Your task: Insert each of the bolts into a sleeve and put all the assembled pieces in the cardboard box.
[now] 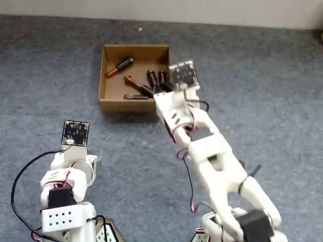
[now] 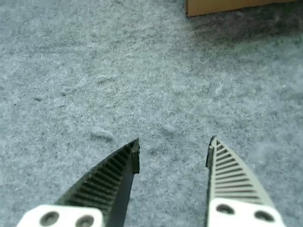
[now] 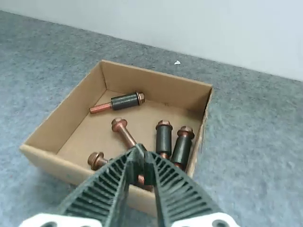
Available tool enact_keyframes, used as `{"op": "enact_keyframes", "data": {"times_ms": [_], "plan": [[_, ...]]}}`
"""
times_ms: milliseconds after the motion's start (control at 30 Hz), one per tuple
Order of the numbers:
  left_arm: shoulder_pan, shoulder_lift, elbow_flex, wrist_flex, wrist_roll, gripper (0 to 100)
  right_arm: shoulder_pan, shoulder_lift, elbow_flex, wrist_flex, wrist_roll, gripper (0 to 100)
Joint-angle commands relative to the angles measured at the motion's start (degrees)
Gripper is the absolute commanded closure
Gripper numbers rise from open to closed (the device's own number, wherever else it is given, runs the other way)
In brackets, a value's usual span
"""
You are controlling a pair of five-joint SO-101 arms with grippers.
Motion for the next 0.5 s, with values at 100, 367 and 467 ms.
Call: {"op": "enact_keyframes", "data": {"times_ms": [100, 367, 467], "plan": [[-0.3, -0.5, -0.2, -1.1, -0.3, 75, 2.8, -15.7, 10.7, 0.3, 0.4, 99.4], [1.9, -0.5, 0.4, -1.2, -0.4, 75, 6.2, -30.3, 26.6, 0.3, 0.4, 99.4], [2.2, -0.5, 0.4, -1.2, -0.4, 75, 6.2, -37.9, 33.1, 0.3, 0.4, 99.4]]}}
